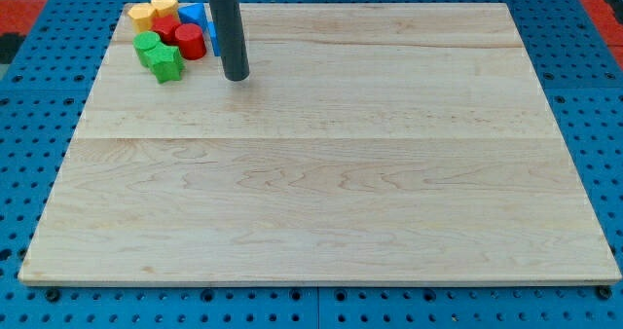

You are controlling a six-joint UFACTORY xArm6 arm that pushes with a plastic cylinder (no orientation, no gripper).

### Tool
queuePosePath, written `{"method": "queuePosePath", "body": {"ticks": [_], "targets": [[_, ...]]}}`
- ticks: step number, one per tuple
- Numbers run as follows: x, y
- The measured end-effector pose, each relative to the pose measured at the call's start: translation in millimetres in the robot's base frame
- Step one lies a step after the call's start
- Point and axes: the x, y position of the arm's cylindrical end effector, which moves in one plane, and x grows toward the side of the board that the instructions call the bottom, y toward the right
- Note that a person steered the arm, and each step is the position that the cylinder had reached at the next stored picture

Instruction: Slide your arm to the left center

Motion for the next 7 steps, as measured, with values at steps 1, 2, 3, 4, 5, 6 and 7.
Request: {"method": "queuePosePath", "body": {"ticks": [1, 2, 3, 4, 5, 6, 7], "targets": [[0, 1], [0, 1], [0, 1], [12, -16], [64, -54], [60, -125], [18, -198]]}}
